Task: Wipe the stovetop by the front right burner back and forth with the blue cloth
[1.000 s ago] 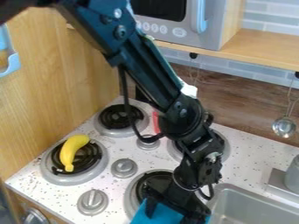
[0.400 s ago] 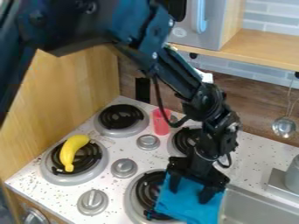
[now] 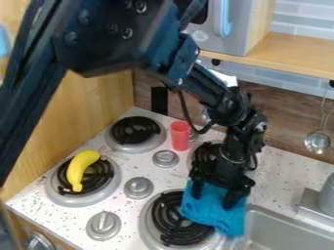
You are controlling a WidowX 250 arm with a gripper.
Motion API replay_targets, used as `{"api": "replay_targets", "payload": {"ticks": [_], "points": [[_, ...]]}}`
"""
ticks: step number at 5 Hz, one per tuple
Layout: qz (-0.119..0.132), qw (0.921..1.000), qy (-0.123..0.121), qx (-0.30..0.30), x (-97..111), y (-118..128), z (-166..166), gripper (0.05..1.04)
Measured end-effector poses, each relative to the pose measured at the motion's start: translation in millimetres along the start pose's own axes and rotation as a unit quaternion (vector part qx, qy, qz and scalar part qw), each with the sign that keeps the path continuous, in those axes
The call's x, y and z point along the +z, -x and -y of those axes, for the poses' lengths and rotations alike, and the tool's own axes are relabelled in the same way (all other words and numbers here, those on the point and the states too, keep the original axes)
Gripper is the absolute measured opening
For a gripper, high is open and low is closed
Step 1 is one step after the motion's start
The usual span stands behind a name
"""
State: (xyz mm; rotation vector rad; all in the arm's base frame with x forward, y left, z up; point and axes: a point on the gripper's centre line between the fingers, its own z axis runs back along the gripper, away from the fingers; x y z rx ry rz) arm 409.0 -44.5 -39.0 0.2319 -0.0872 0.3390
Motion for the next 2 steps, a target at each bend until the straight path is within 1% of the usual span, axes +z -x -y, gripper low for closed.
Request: {"api": "replay_targets", "payload": {"ticks": [1,2], "points": [[0.003,1.0,0.005,0.004,-1,-15,8,1.0],[0.007,0.9997,0.02,0.006,4,-32,21,1.0]]}}
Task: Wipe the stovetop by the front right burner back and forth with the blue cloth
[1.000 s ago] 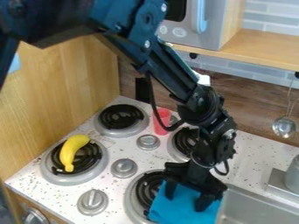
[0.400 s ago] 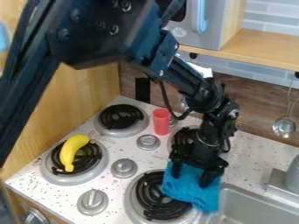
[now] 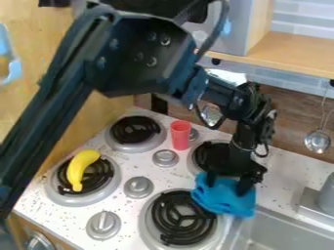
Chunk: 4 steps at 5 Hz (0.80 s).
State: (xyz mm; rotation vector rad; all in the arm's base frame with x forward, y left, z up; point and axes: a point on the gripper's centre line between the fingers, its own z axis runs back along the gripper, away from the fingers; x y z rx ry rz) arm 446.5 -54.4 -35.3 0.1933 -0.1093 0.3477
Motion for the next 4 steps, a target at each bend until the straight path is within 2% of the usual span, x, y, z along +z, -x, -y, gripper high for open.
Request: {"api": "replay_targets", "payload": {"ticks": [1,2,3,4], "points": [[0.009,0.9998,0.014,0.006,9,-15,10,1.0],[0.005,0.9998,0.019,0.005,9,-14,11,1.0],[0.01,0.9991,0.042,0.002,32,-4,2,1.0],[0.03,0.9981,0.054,0.009,72,2,-28,1.0]]}}
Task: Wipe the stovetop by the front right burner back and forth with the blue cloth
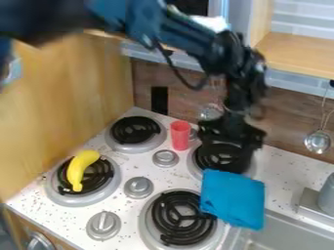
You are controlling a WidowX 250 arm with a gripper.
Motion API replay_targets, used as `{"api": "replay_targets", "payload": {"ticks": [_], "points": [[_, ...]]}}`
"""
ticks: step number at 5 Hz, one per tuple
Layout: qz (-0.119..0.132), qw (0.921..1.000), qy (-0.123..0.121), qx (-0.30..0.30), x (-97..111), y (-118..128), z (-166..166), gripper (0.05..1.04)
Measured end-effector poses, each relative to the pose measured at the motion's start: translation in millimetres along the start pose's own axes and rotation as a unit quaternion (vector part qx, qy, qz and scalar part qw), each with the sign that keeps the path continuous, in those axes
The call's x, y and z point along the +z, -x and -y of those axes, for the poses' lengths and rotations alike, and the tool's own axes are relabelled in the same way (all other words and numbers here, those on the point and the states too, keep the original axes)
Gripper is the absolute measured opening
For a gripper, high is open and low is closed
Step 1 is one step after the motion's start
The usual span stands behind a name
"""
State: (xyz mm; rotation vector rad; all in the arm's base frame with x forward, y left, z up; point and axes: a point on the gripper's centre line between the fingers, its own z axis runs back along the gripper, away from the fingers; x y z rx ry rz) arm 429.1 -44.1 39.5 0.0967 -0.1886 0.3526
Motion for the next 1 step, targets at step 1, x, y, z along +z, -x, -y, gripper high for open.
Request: {"api": "replay_targets", "payload": {"ticks": [1], "points": [[-0.017,0.9996,-0.018,-0.01,36.4,15.6,-26.5,1.0]]}}
